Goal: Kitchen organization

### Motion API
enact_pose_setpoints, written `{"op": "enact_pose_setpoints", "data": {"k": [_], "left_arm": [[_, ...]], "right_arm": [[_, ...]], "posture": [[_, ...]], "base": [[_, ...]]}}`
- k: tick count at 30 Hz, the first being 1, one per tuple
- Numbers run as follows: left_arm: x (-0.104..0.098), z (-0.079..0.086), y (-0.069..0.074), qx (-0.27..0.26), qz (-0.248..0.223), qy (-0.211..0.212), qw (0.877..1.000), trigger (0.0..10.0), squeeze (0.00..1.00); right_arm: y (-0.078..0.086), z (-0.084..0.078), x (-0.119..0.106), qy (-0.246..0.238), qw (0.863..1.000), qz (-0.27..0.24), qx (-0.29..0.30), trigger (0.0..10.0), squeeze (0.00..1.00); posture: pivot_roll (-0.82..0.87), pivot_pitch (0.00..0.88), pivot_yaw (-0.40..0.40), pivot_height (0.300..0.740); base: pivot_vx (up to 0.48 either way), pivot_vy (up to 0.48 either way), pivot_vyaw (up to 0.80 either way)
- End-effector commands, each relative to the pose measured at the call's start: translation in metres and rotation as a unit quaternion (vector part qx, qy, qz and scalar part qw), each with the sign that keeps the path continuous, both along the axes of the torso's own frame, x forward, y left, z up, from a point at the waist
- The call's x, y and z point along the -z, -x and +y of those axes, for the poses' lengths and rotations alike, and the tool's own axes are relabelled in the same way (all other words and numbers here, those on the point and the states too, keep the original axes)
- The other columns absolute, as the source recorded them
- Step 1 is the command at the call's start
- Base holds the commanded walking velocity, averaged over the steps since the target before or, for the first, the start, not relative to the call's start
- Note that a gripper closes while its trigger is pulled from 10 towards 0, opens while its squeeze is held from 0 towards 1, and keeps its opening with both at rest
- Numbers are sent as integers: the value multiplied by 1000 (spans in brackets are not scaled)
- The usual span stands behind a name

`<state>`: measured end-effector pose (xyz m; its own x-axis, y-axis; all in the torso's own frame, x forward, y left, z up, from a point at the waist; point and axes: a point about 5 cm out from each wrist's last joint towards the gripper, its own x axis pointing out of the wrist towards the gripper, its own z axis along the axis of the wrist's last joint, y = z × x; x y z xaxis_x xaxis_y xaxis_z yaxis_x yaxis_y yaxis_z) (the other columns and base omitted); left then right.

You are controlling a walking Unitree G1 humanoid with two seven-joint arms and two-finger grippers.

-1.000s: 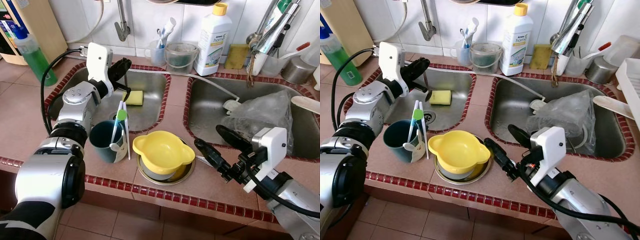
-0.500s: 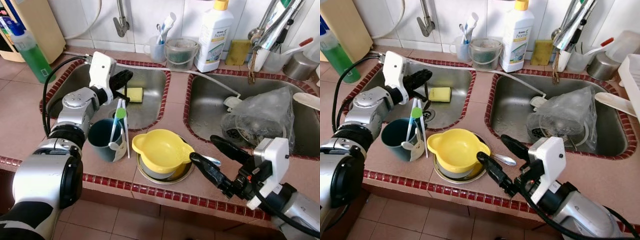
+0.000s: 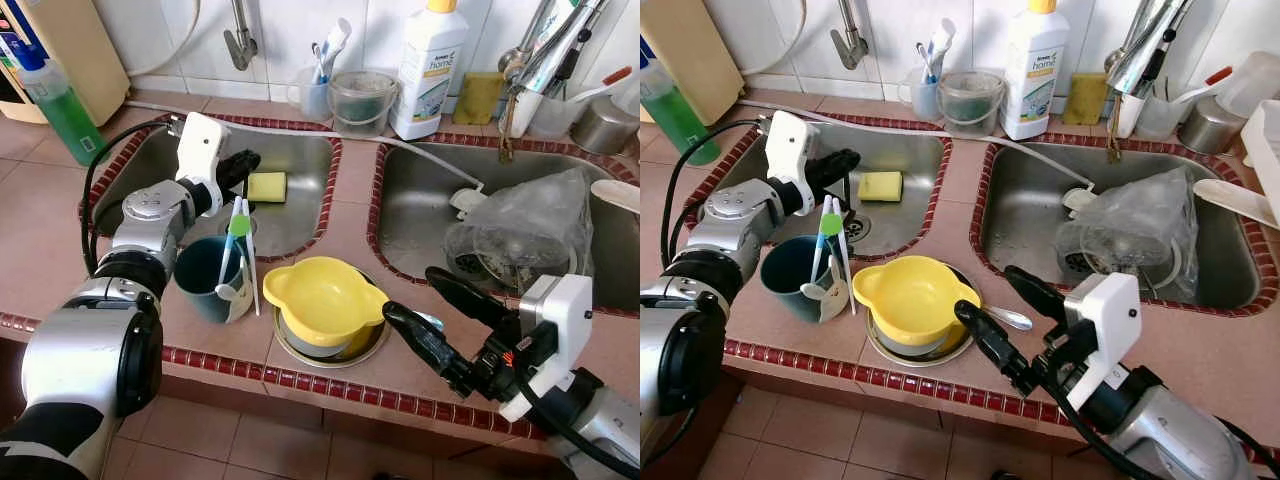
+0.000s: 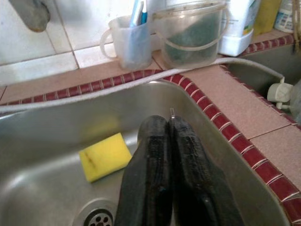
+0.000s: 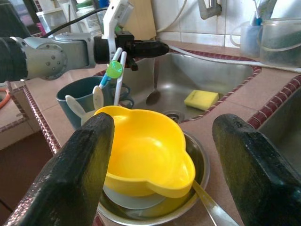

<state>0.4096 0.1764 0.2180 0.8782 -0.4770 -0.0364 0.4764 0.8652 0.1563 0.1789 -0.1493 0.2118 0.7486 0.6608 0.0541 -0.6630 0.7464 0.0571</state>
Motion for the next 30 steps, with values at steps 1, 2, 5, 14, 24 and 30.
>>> {"op": "enact_pose_setpoints", "data": {"k": [1, 2, 5, 14, 24, 30], "left_arm": [[2, 8, 1, -10, 7, -8, 1000, 10000, 1000], [2, 8, 1, -10, 6, -8, 1000, 10000, 1000], [2, 8, 1, -9, 7, -6, 1000, 10000, 1000], [-1, 8, 0, -10, 3, -12, 1000, 10000, 1000], [-11, 14, -2, -44, -28, -42, 998, 10000, 0], [-21, 21, -2, -64, -56, -51, 995, 10000, 0]], "right_arm": [[4, 0, -3, 4, 1000, -4, -5, 10000, 0], [4, 0, -3, 3, 1000, -4, -5, 10000, 0], [4, 1, -3, 3, 1000, -4, -7, 10000, 0], [1, 1, -3, 4, 1000, -7, -8, 10000, 0], [-16, -2, -4, -9, 999, -28, 23, 10000, 0], [-34, -3, -2, -27, 998, -41, 40, 10000, 0]], "posture": [[-257, 152, 87, 740], [-256, 148, 87, 740], [-255, 145, 87, 740], [-253, 137, 87, 740], [-213, 121, 78, 740], [-164, 98, 64, 740]], "base": [[0, 0, 0], [0, 0, 0], [0, 0, 0], [0, 0, 0], [0, 0, 0], [0, 0, 0]]}}
